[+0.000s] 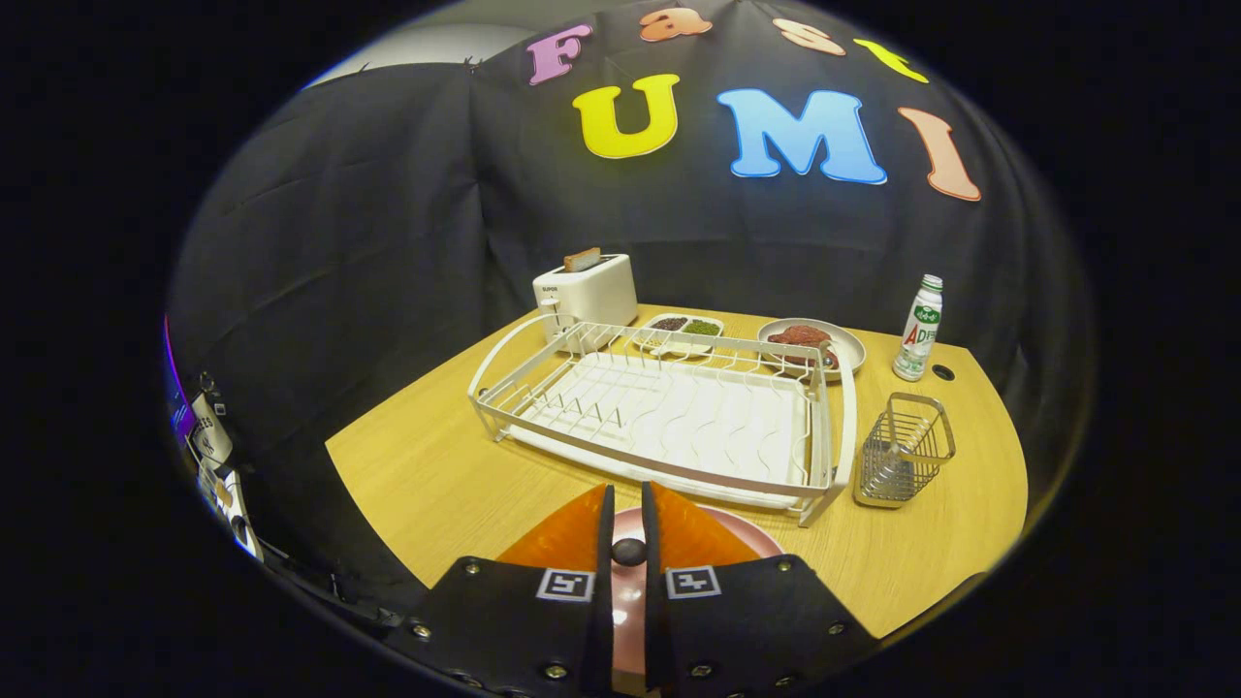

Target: Take the plate from the dish rack, then take the spoon from the basket and place it into the plate.

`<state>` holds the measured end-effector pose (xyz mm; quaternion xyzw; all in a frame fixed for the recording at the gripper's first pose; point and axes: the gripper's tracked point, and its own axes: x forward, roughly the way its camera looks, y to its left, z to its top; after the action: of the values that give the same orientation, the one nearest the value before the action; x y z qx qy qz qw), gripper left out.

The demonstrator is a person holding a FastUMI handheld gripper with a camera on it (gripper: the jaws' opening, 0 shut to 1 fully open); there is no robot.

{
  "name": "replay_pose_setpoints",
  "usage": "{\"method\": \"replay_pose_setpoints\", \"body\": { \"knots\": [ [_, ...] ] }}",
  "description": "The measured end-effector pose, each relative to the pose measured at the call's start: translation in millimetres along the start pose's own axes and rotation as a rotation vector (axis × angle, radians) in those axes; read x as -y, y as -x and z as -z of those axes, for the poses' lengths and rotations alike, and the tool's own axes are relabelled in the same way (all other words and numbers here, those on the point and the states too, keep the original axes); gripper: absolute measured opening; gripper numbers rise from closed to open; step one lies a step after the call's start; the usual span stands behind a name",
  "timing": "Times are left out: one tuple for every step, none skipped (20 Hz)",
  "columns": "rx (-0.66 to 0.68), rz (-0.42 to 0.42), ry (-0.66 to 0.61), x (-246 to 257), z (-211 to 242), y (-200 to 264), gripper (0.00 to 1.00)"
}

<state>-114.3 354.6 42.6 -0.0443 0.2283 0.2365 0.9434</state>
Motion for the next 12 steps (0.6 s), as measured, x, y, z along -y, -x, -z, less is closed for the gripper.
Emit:
{"method": "replay_pose_setpoints", "body": {
  "knots": [
    [-0.001,0.011,0.000,4.6,1.1,3.1,0.14],
    [0.014,0.024,-0.001,9.0,-2.1,7.8,0.16],
    [0.038,0.041,0.000,15.3,-8.4,12.0,0.18],
    [0.058,0.054,0.009,20.1,-15.2,17.1,0.21],
    [0.073,0.074,0.027,26.8,-22.5,22.2,0.23],
    [0.095,0.092,0.042,32.8,-31.8,29.4,0.23],
    [0.127,0.116,0.051,40.2,-45.2,37.0,0.23],
    [0.164,0.150,0.060,49.5,-58.3,47.2,0.23],
    [0.203,0.185,0.068,59.1,-73.3,57.2,0.23],
    [0.241,0.212,0.069,67.0,-86.7,67.2,0.23],
    [0.272,0.227,0.062,73.4,-99.1,75.5,0.23],
    [0.297,0.228,0.045,77.1,-108.9,83.1,0.23]
  ]
}}
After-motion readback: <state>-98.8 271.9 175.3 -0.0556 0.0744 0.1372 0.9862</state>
